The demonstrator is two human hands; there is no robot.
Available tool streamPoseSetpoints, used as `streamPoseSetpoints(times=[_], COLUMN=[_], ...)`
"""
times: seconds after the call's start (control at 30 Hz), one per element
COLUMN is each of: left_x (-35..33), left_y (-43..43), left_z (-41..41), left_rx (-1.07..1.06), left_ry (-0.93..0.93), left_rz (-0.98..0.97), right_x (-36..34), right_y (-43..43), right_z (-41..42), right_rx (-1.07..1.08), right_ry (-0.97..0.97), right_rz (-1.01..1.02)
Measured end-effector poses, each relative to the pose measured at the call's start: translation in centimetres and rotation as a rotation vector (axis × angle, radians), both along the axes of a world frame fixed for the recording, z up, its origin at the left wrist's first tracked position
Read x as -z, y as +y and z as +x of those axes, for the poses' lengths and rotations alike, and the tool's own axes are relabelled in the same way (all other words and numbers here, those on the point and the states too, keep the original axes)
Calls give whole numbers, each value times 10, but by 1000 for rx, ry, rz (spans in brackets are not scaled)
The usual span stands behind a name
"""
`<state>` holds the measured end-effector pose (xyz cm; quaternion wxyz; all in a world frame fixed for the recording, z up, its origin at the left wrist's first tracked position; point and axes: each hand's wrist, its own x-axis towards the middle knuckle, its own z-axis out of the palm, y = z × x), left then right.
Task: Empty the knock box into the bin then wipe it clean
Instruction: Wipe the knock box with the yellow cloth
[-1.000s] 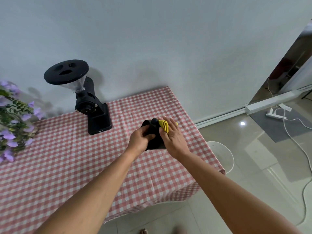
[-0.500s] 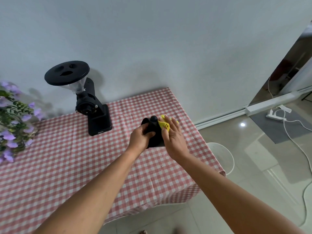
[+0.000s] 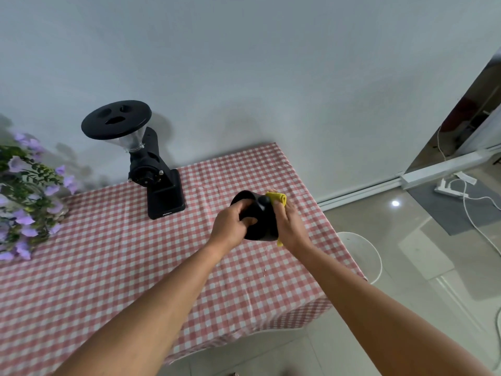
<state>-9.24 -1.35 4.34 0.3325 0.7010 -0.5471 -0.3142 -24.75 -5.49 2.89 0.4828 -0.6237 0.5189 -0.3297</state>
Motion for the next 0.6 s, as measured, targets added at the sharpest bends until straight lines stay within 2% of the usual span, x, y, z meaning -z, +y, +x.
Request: streamPoseSetpoints(times=[0.07,0.1,0.23,0.33,0.5,0.6], left_x=[1,0,-2,-2,-2,-2], left_y=[0,-1,-3,1,6,5], left_z=[-3,-4,1,-1,-5,-6], left_rx=[35,32,-26,4,117,94], left_ry=[-63,-61,67,75,10,59], left_rz=[-27,-39,-13,-21,-71,-44], right_x=[-9,-12,-9,-6,-27,-32], right_y=[-7,-8,3,6,-18,-15], right_z=[3,4,2,-3,-9,-11], right_rx=[61,62,-47,-43,-16,-39], right_ry=[-72,-62,-4,29,-18,-9], right_rz=[149,150,-19,-118,211,230])
